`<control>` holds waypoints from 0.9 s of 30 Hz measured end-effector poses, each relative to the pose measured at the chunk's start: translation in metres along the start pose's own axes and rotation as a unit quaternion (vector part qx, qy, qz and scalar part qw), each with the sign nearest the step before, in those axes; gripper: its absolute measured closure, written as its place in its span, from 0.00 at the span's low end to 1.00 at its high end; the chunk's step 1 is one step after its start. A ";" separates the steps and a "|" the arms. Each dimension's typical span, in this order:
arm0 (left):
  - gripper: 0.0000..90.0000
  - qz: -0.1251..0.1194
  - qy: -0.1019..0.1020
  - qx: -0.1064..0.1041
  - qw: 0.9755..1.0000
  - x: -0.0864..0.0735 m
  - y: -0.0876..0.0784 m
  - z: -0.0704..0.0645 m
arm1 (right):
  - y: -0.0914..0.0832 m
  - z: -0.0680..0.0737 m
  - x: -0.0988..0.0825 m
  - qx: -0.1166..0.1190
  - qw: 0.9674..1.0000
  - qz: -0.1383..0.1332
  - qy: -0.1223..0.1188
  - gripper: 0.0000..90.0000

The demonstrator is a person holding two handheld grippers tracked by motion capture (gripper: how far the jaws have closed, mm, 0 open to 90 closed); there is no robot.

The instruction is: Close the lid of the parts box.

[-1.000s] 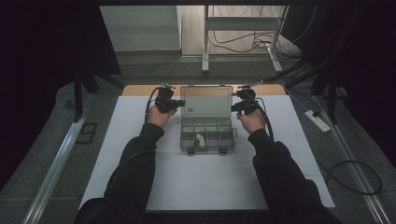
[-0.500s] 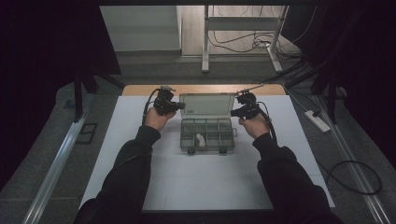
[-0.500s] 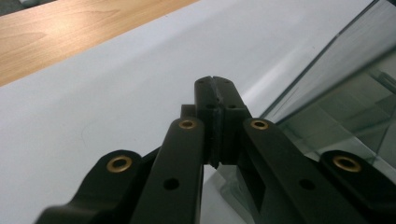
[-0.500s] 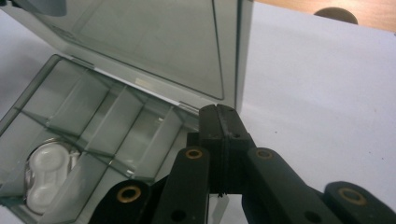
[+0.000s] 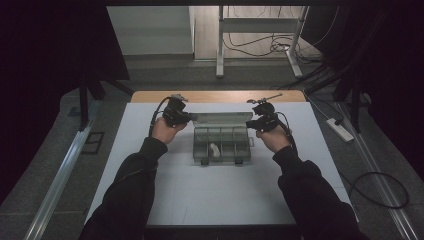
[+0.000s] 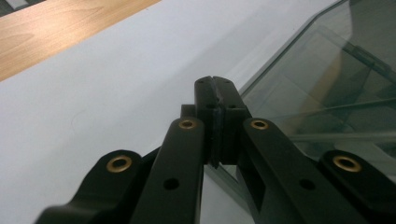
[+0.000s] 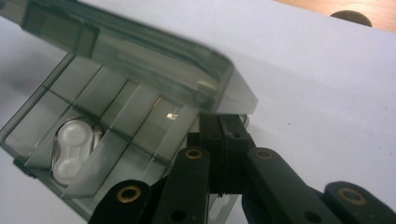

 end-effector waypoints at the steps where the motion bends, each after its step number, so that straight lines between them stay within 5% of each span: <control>1: 0.99 0.000 0.002 0.000 1.000 -0.001 -0.002 0.000 | -0.001 0.001 -0.001 0.001 1.000 0.001 -0.001 1.00; 27: 0.99 -0.003 0.013 -0.024 1.000 -0.017 -0.040 -0.034 | -0.013 0.021 -0.042 0.021 0.998 0.041 -0.033 1.00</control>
Point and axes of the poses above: each handheld gripper's, and its own axes: y roughly forward along the jaws, x roughly out of its top, z roughly to its left, the point moved 7 cm from there along y, roughly forward along the jaws, and after that the axes turned 11 degrees about x, right-handed, at the moved point
